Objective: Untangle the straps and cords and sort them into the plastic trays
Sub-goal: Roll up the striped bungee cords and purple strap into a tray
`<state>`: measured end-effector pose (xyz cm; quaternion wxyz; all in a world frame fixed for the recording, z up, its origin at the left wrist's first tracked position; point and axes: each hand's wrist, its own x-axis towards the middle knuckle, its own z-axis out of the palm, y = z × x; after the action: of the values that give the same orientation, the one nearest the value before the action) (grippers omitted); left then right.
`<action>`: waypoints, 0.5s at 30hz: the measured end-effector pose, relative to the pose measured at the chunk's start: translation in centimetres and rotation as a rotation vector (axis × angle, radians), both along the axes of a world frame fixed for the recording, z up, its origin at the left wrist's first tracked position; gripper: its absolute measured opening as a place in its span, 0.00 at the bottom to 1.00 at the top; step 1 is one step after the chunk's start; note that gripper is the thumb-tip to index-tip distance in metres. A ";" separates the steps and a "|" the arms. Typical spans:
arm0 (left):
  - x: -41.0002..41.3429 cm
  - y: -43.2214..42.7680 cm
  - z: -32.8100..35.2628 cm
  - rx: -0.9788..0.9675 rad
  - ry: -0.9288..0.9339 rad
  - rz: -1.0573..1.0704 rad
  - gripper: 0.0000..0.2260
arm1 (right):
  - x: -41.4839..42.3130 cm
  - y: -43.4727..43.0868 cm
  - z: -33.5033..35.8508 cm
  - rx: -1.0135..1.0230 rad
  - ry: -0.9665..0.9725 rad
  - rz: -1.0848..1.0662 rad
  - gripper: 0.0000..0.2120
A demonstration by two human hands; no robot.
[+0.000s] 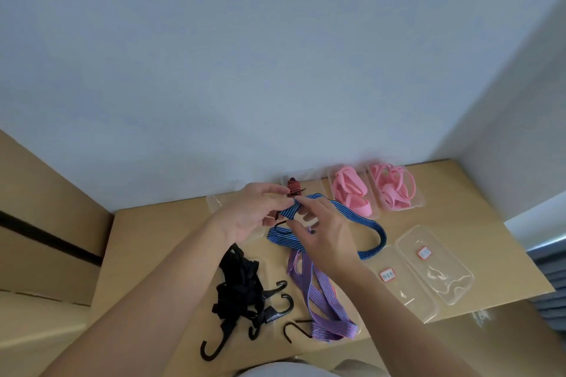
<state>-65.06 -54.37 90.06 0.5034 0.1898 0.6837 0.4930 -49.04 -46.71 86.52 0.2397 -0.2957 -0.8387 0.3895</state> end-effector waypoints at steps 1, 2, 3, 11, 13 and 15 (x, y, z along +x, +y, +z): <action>-0.1 0.2 0.7 0.036 0.009 0.007 0.07 | -0.1 0.2 0.8 -0.001 0.022 -0.010 0.18; -0.1 0.3 1.4 0.074 0.014 0.003 0.06 | -0.2 0.5 1.6 -0.005 0.039 -0.013 0.16; -0.2 0.4 2.2 0.113 0.016 -0.017 0.06 | -0.3 0.7 2.5 -0.004 0.057 -0.010 0.14; 0.6 0.6 7.7 0.274 0.193 -0.153 0.07 | -0.3 1.9 9.8 -0.096 0.187 -0.007 0.09; 0.7 0.8 8.9 0.254 0.388 -0.134 0.06 | -0.3 2.0 11.4 -0.116 0.205 0.002 0.10; 0.9 1.0 10.0 0.287 0.498 -0.114 0.07 | -0.3 2.0 12.8 -0.102 0.223 -0.008 0.11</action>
<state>-64.18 -53.33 100.04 0.3150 0.4124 0.6976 0.4939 -49.38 -44.72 99.30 0.3178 -0.2655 -0.7847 0.4612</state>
